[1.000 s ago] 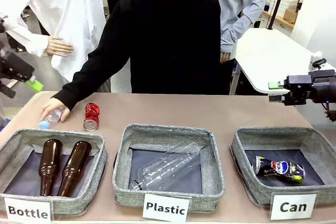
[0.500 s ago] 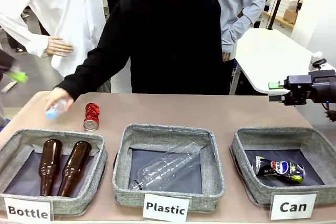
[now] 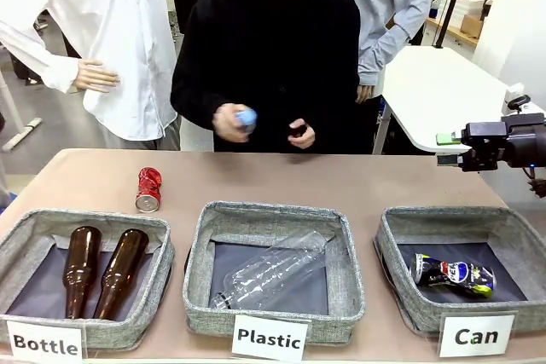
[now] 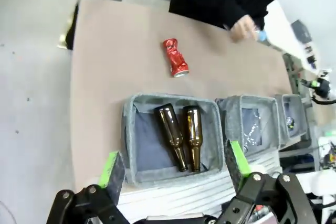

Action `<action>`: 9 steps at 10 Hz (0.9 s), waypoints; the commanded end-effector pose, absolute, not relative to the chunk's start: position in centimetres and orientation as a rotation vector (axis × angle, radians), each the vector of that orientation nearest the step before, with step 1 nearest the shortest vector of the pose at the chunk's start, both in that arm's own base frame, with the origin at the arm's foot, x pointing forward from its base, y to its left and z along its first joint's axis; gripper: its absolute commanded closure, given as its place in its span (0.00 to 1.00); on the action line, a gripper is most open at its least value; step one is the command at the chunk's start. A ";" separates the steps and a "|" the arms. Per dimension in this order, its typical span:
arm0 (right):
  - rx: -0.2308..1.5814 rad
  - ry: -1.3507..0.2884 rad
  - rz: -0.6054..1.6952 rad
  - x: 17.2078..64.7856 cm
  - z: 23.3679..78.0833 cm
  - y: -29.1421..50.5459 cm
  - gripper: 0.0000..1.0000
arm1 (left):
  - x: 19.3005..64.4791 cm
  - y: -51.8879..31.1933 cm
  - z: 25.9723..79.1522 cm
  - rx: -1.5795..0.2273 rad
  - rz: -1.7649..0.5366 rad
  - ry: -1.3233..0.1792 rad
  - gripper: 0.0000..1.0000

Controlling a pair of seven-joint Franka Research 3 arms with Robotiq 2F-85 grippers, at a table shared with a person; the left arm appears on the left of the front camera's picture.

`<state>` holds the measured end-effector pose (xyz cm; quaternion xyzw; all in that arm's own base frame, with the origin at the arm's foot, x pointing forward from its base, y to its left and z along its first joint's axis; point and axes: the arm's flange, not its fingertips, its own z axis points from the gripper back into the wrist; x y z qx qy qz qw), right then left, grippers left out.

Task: Sort the can waste into the basket.
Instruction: Pick up the can waste from the table and place it in the right Fabric basket.

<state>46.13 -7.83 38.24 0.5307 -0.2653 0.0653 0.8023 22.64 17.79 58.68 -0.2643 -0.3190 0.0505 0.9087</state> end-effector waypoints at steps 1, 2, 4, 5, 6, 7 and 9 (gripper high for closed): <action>1.139 -0.584 0.162 46.1 38.4 -7.9 0.00 | 25.0 15.3 56.8 -0.532 0.050 -0.596 0.00; 1.139 -0.584 0.162 46.1 38.4 -7.9 0.00 | 26.7 13.1 56.6 -0.491 0.010 -0.550 0.00; 1.139 -0.584 0.162 46.1 38.4 -7.9 0.00 | 31.0 7.0 55.7 -0.402 -0.105 -0.440 0.00; 1.139 -0.584 0.162 46.1 38.4 -7.9 0.00 | 32.4 4.6 55.0 -0.379 -0.124 -0.403 0.00; 1.139 -0.584 0.162 46.1 38.4 -7.9 0.00 | 33.5 2.8 54.6 -0.360 -0.145 -0.369 0.00; 1.139 -0.584 0.162 46.1 38.4 -7.9 0.00 | 33.9 3.1 55.0 -0.381 -0.136 -0.381 0.00; 1.139 -0.584 0.162 46.1 38.4 -7.9 0.00 | 32.0 8.2 56.4 -0.459 -0.048 -0.445 0.00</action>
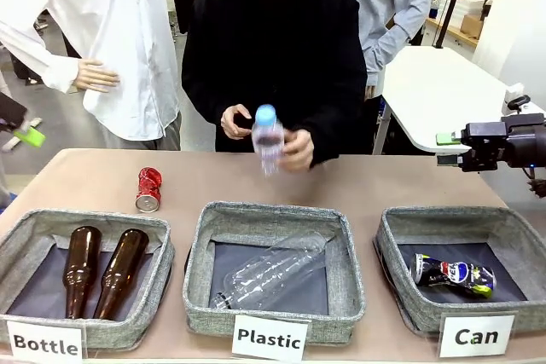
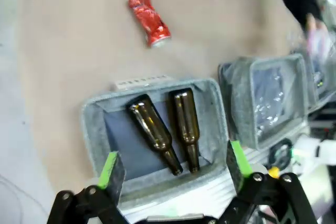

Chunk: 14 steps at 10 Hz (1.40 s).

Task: Sort the can waste into the basket.
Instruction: Pick up the can waste from the table and place it in the right Fabric basket.

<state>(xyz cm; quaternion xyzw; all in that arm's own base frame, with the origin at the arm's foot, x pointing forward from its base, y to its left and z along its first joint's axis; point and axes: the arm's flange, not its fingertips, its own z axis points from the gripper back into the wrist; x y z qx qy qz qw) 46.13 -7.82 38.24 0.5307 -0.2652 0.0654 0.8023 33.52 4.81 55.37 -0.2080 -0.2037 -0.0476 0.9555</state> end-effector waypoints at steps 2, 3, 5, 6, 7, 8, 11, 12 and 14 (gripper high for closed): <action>1.139 -0.584 0.162 46.1 38.4 -7.9 0.00 | 28.9 13.6 56.2 -0.523 0.086 -0.503 0.00; 1.139 -0.584 0.162 46.1 38.4 -7.9 0.00 | 27.6 15.2 55.6 -0.560 0.124 -0.520 0.00; 1.139 -0.584 0.162 46.1 38.4 -7.9 0.00 | 27.6 14.0 54.9 -0.554 0.094 -0.517 0.00; 1.139 -0.584 0.162 46.1 38.4 -7.9 0.00 | 28.7 11.8 54.7 -0.529 0.040 -0.484 0.00; 1.139 -0.584 0.162 46.1 38.4 -7.9 0.00 | 30.4 9.2 54.5 -0.494 -0.015 -0.460 0.00; 1.139 -0.584 0.162 46.1 38.4 -7.9 0.00 | 32.5 5.9 54.1 -0.446 -0.065 -0.458 0.00; 1.139 -0.584 0.162 46.1 38.4 -7.9 0.00 | 37.3 -3.2 50.4 -0.310 -0.176 -0.413 0.00; 1.139 -0.584 0.162 46.1 38.4 -7.9 0.00 | 38.5 -6.0 48.5 -0.277 -0.227 -0.397 0.00; 1.139 -0.584 0.162 46.1 38.4 -7.9 0.00 | 40.9 -10.6 44.9 -0.202 -0.304 -0.503 0.00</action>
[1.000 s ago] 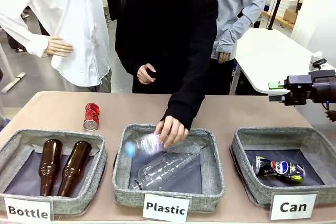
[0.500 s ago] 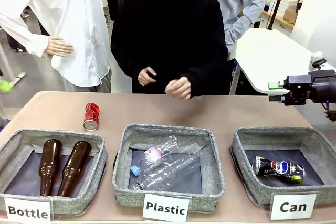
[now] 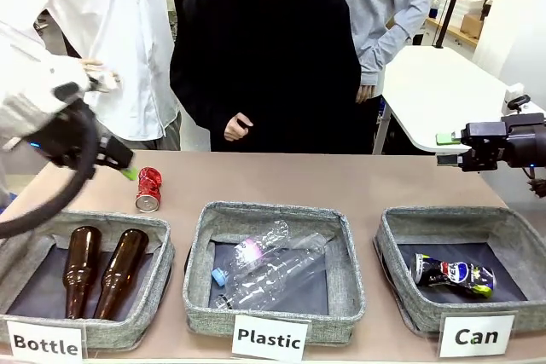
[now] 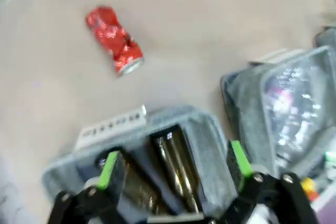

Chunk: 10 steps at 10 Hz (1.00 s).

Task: Sort the can waste into the basket.
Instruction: Pick up the can waste from the table and place it in the right Fabric basket.

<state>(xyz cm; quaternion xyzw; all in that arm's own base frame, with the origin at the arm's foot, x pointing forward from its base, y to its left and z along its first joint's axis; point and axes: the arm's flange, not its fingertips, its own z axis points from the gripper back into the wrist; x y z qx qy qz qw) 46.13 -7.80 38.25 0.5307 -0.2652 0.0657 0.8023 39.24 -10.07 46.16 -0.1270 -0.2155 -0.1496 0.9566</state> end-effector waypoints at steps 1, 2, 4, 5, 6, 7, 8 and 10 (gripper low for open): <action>1.139 -0.584 0.162 46.1 38.4 -7.9 0.00 | 41.6 -11.7 43.7 -0.117 -0.343 -0.529 0.00; 1.139 -0.584 0.162 46.1 38.4 -7.9 0.00 | 41.4 -11.6 44.9 -0.262 -0.319 -0.466 0.00; 1.139 -0.584 0.162 46.1 38.4 -7.9 0.00 | 40.4 -11.6 44.6 -0.206 -0.346 -0.479 0.00; 1.139 -0.584 0.162 46.1 38.4 -7.9 0.00 | 40.4 -11.6 44.6 -0.206 -0.346 -0.479 0.00; 1.139 -0.584 0.162 46.1 38.4 -7.9 0.00 | 41.2 -12.3 43.9 -0.209 -0.356 -0.483 0.00; 1.139 -0.584 0.162 46.1 38.4 -7.9 0.00 | 43.7 -12.9 43.4 -0.120 -0.225 -0.449 0.00; 1.139 -0.584 0.162 46.1 38.4 -7.9 0.00 | 46.6 -13.3 42.6 -0.091 -0.171 -0.390 0.00; 1.139 -0.584 0.162 46.1 38.4 -7.9 0.00 | 51.8 -13.5 40.5 0.018 0.027 -0.328 0.00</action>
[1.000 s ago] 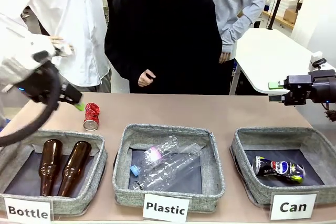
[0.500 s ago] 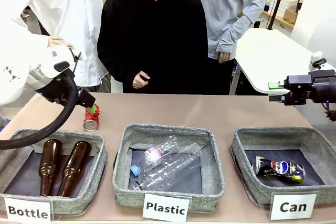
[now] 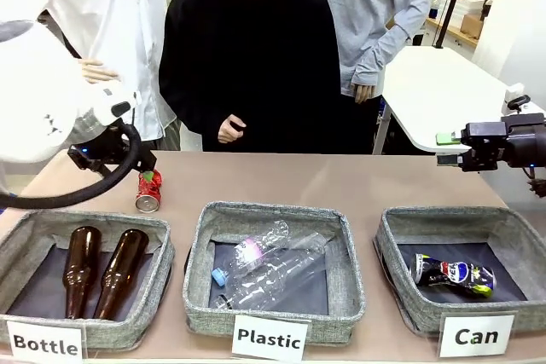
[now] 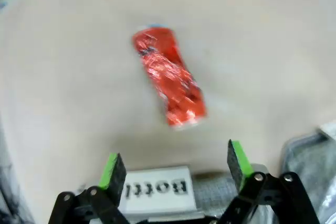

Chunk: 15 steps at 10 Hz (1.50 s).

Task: Sort the can waste into the basket.
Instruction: Pick up the can waste from the table and place it in the right Fabric basket.

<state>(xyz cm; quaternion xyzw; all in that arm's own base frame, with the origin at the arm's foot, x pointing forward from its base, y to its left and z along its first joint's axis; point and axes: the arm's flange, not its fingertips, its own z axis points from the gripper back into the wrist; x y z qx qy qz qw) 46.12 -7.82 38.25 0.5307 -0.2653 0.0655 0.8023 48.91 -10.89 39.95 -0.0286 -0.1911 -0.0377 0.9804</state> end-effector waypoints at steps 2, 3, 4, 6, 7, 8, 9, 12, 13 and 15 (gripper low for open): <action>1.139 -0.584 0.162 46.1 38.4 -7.9 0.00 | 55.2 -13.7 37.8 -0.016 0.029 -0.261 0.00; 1.139 -0.584 0.162 46.1 38.4 -7.9 0.00 | 56.6 -13.4 36.1 -0.057 0.025 -0.205 0.00; 1.139 -0.584 0.162 46.1 38.4 -7.9 0.00 | 57.9 -13.2 34.6 -0.067 0.042 -0.181 0.00; 1.139 -0.584 0.162 46.1 38.4 -7.9 0.00 | 59.0 -12.8 32.1 -0.064 0.070 -0.129 0.00; 1.139 -0.584 0.162 46.1 38.4 -7.9 0.00 | 59.2 -12.6 31.3 -0.068 0.059 -0.114 0.00; 1.139 -0.584 0.162 46.1 38.4 -7.9 0.00 | 59.3 -12.4 31.1 -0.062 0.062 -0.109 0.00; 1.139 -0.584 0.162 46.1 38.4 -7.9 0.00 | 59.3 -12.5 30.9 -0.060 0.059 -0.110 0.00; 1.139 -0.584 0.162 46.1 38.4 -7.9 0.00 | 59.3 -12.8 30.7 -0.064 0.045 -0.182 0.60; 1.139 -0.584 0.162 46.1 38.4 -7.9 0.00 | 59.3 -12.8 30.8 -0.065 0.045 -0.186 0.60; 1.139 -0.584 0.162 46.1 38.4 -7.9 0.00 | 59.1 -12.8 30.7 -0.061 0.052 -0.194 0.65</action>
